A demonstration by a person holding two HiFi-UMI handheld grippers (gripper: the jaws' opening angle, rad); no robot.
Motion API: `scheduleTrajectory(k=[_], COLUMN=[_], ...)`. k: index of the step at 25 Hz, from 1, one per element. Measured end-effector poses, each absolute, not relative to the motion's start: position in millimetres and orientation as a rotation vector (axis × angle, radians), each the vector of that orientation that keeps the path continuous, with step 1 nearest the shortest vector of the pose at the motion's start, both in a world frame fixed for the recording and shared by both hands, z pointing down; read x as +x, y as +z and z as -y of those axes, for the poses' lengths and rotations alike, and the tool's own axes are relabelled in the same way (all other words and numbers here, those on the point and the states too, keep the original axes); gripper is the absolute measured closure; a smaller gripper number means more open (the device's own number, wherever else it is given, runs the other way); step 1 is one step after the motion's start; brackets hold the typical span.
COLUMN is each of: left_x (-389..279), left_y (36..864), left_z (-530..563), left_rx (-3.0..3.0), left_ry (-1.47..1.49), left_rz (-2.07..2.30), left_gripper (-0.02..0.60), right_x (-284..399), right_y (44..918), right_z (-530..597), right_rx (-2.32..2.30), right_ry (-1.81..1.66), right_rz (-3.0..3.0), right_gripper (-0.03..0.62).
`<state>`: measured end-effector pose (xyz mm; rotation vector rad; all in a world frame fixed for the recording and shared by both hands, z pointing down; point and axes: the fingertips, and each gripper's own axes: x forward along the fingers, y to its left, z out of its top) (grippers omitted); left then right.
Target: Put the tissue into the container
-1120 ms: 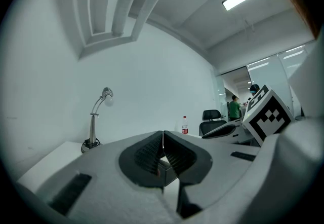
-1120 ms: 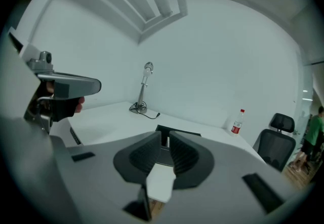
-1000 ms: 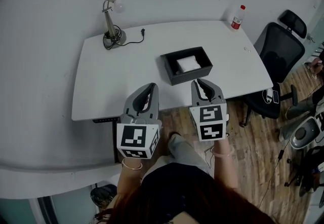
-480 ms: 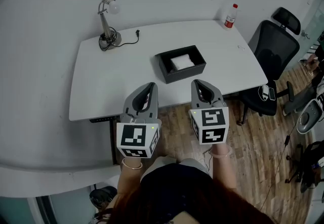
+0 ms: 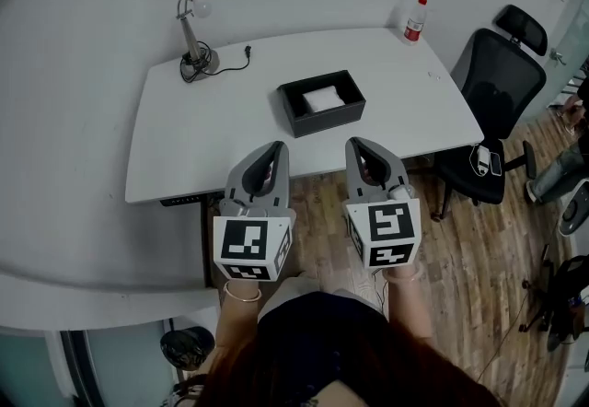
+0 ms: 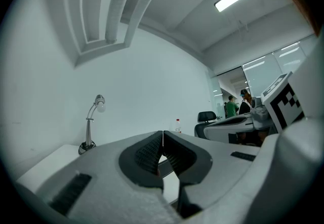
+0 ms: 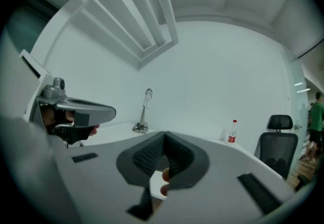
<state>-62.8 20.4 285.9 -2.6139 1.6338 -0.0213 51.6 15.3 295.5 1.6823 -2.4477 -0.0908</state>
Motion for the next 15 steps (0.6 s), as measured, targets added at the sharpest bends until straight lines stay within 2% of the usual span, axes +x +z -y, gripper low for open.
scheduleTrajectory(k=[15], left_x=[-32], left_y=[285], left_z=[-80], left_rx=[-2.569], left_ry=[-0.05], left_rz=[-1.705], left_gripper=[0.554], right_x=[82], right_y=[278], right_z=[-79], right_rx=[1.655], right_ry=[-0.137], right_rz=[2.55], right_gripper=[0.574])
